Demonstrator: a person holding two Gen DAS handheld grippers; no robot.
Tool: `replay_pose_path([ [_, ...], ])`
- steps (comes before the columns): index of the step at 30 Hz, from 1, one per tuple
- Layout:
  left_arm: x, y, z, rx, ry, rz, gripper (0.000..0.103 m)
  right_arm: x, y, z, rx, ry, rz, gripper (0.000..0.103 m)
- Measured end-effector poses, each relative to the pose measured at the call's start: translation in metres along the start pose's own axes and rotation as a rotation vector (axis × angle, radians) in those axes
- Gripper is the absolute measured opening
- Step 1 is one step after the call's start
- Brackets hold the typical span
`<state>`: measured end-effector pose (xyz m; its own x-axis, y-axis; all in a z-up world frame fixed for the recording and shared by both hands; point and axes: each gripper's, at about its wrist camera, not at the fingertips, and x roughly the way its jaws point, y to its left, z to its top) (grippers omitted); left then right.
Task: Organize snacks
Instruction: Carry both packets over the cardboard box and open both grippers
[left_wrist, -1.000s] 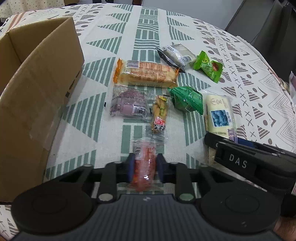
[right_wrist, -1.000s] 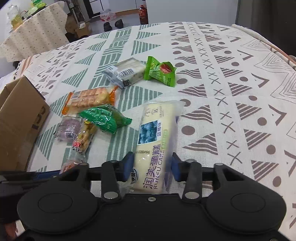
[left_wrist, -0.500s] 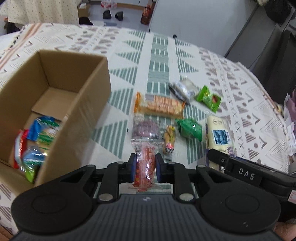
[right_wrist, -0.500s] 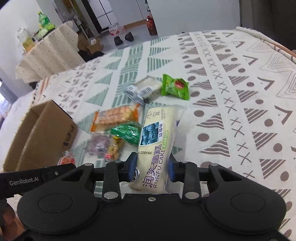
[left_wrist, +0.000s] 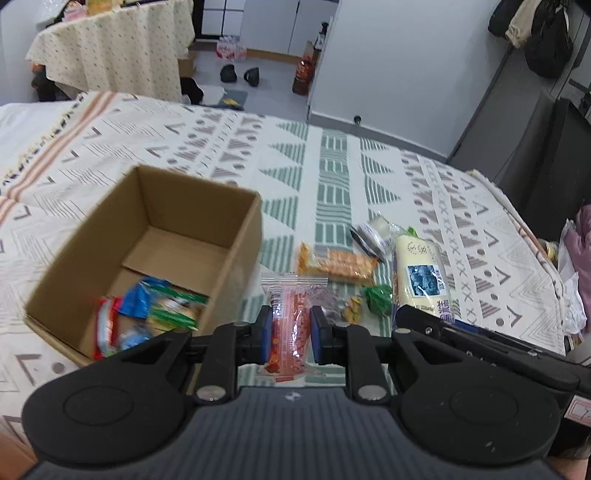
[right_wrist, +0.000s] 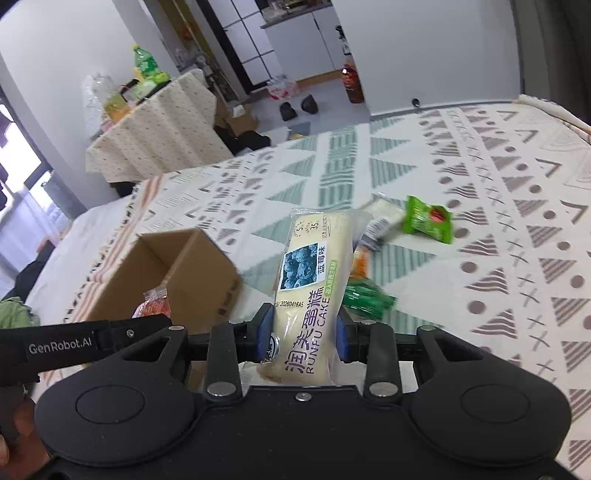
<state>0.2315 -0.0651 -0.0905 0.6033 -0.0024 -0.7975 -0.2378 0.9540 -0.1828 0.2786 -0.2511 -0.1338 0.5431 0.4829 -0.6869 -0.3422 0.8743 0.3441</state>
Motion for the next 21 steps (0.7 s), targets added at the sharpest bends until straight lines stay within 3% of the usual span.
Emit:
replay_pose_path([
  [21, -0.053, 0.073, 0.019, -0.077, -0.096, 0.078, 0.02, -0.007, 0.082, 0.0, -0.056, -0.084, 0.133, 0.034],
])
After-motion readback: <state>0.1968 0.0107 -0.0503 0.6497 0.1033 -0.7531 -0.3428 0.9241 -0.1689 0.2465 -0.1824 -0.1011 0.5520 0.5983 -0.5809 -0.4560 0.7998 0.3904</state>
